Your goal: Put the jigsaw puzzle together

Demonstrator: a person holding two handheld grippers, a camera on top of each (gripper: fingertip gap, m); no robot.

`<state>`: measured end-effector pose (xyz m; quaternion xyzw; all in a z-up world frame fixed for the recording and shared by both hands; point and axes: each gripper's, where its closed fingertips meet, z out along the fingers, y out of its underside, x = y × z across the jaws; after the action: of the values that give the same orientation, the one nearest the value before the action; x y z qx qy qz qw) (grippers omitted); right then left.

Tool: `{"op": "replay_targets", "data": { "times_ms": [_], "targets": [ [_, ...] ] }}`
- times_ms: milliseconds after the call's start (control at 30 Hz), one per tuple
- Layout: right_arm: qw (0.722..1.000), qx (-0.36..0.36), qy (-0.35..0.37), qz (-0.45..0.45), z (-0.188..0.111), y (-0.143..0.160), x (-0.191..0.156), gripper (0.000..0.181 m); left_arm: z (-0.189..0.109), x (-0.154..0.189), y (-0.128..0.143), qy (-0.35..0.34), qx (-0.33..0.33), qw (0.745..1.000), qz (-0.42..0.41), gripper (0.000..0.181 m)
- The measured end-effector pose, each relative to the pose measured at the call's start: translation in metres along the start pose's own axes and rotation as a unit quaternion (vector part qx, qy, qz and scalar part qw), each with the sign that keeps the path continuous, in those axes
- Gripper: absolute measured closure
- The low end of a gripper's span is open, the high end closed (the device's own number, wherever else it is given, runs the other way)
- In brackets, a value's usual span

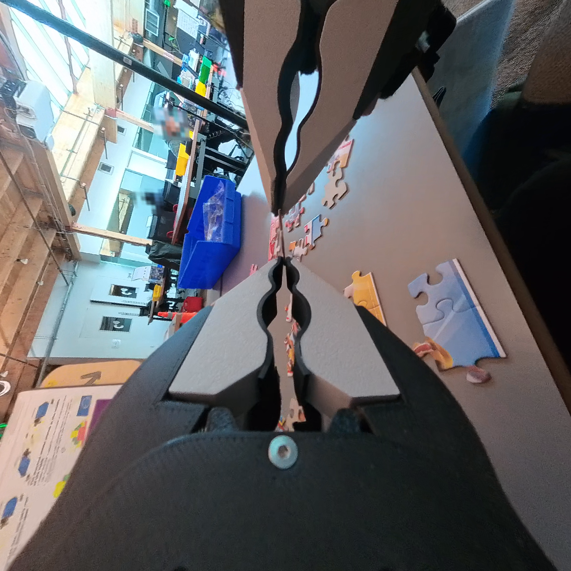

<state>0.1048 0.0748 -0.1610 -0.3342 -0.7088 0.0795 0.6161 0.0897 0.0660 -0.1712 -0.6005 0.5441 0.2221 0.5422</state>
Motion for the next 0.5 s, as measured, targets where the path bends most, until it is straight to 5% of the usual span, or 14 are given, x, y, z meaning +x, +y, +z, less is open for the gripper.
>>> {"op": "replay_targets", "data": {
  "times_ms": [500],
  "targets": [
    [0.986, 0.045, -0.032, 0.16, -0.027, 0.028, 0.022, 0.169, 0.018, -0.001, -0.029, 0.011, 0.037, 0.996, 0.075, 0.181]
  ]
}}
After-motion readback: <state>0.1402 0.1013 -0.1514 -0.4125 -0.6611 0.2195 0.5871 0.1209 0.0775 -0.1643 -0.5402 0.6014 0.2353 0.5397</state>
